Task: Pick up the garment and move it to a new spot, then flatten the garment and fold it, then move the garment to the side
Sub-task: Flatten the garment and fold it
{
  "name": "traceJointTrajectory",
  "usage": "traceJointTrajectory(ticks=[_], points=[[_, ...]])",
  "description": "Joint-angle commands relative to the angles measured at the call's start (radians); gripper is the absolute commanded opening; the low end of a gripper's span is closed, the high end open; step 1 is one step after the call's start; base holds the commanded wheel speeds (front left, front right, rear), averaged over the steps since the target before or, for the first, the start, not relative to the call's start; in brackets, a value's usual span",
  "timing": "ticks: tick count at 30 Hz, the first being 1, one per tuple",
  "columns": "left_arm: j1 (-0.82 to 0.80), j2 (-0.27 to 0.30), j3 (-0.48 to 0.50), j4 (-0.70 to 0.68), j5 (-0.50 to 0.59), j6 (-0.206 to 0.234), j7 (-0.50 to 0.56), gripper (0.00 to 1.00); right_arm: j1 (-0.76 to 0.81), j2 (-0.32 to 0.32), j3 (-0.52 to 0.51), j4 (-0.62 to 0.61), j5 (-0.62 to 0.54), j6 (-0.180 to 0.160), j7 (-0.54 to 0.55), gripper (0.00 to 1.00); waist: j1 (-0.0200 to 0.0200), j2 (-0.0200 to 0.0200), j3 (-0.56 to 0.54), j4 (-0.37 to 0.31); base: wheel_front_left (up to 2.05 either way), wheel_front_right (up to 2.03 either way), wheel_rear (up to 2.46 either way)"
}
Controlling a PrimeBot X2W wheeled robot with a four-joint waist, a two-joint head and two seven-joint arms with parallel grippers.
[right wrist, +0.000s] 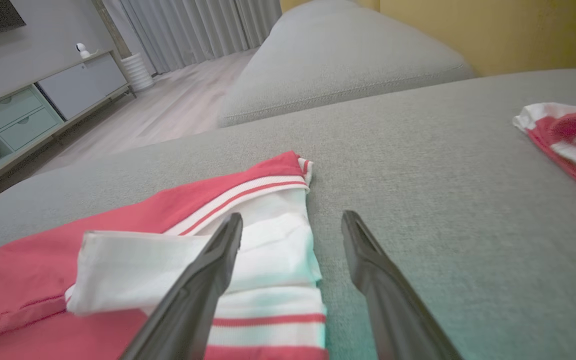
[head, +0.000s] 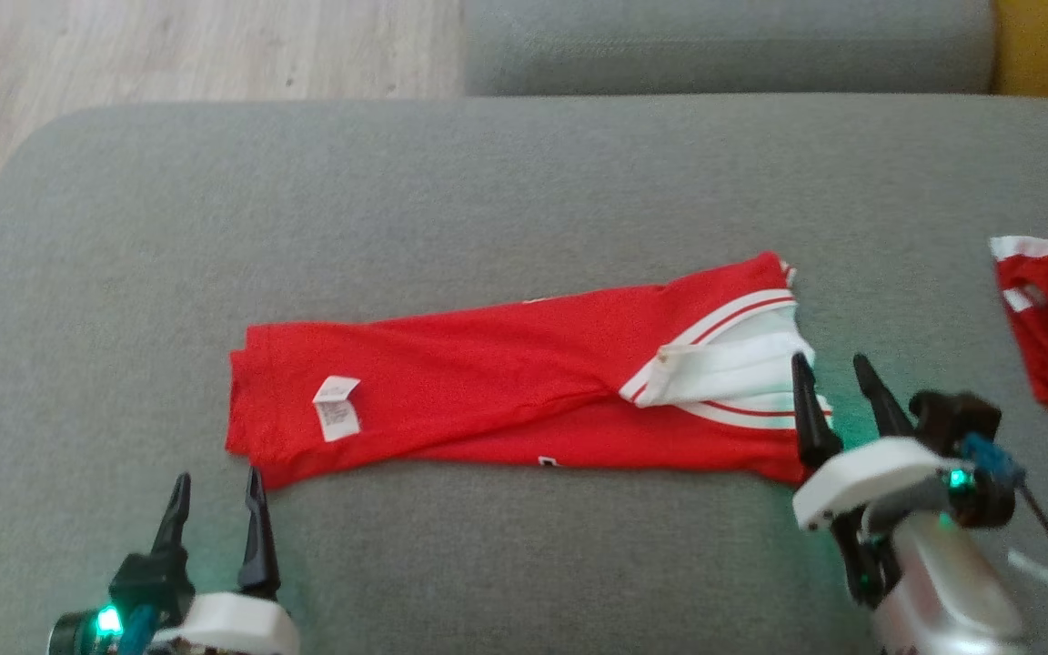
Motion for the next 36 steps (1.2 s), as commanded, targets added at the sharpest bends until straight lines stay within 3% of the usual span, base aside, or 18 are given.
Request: traceJointTrajectory(ticks=[1, 7, 11, 13, 14, 15, 19, 26, 30, 34, 36], points=[[-0.044, 0.003, 0.038, -0.024, 0.011, 0.000, -0.005, 1.00, -0.050, 0.000, 0.017, -0.006, -0.009, -0.001, -0.011, 1.00, -0.0001, -0.0001, 0.022, 0.022, 0.00, 0.00, 0.00], [-0.058, 0.000, 0.009, -0.030, 0.010, 0.010, -0.005, 1.00, -0.143, 0.000, -0.038, 0.180, -0.058, -0.001, -0.011, 1.00, -0.0001, -0.0001, 0.065, 0.070, 0.00, 0.00, 0.00], [-0.063, 0.000, -0.008, -0.027, -0.009, 0.016, -0.005, 1.00, -0.173, 0.000, 0.021, 0.284, 0.016, -0.001, -0.011, 1.00, -0.0001, -0.0001, 0.078, 0.088, 0.00, 0.00, 0.00], [-0.064, 0.000, -0.012, -0.026, -0.017, 0.020, -0.005, 1.00, -0.175, 0.000, 0.074, 0.316, 0.076, -0.001, -0.011, 0.53, -0.0001, -0.0001, 0.079, 0.091, 0.00, 0.00, 0.00], [-0.064, 0.000, -0.013, -0.025, -0.020, 0.022, -0.005, 1.00, -0.174, 0.000, 0.098, 0.326, 0.108, -0.001, -0.011, 0.35, -0.0001, -0.0001, 0.079, 0.090, 0.00, 0.00, 0.00], [-0.063, 0.000, -0.012, -0.024, -0.022, 0.023, -0.005, 1.00, -0.173, 0.000, 0.120, 0.337, 0.129, -0.001, -0.011, 0.00, -0.0001, -0.0001, 0.079, 0.089, 0.00, 0.00, 0.00], [-0.060, -0.001, -0.009, -0.024, -0.028, 0.021, -0.005, 1.00, -0.187, 0.000, 0.117, 0.348, 0.157, -0.001, -0.011, 0.00, -0.0001, -0.0001, 0.075, 0.071, 0.00, 0.00, 0.00], [-0.053, -0.001, -0.024, -0.038, -0.036, 0.012, -0.005, 1.00, -0.176, -0.041, -0.118, 0.241, 0.027, -0.001, -0.011, 0.00, -0.0001, -0.0001, 0.054, 0.036, 0.00, 0.00, 0.00], [-0.043, -0.001, -0.041, -0.030, -0.041, 0.004, -0.005, 1.00, -0.165, -0.071, -0.203, 0.163, -0.065, -0.001, -0.011, 0.00, -0.0001, -0.0001, 0.036, 0.014, 0.00, 0.00, 0.00], [-0.035, -0.001, -0.070, -0.018, -0.053, 0.002, -0.005, 1.00, -0.177, -0.047, -0.184, 0.076, -0.117, -0.001, -0.011, 0.00, -0.0001, -0.0001, 0.025, 0.002, 0.00, 0.00, 0.00], [-0.035, -0.001, -0.087, -0.013, -0.055, 0.001, -0.005, 1.00, -0.183, -0.022, -0.135, 0.031, -0.083, -0.001, -0.011, 0.00, -0.0001, -0.0001, 0.023, 0.002, 0.00, 0.00, 0.00]])
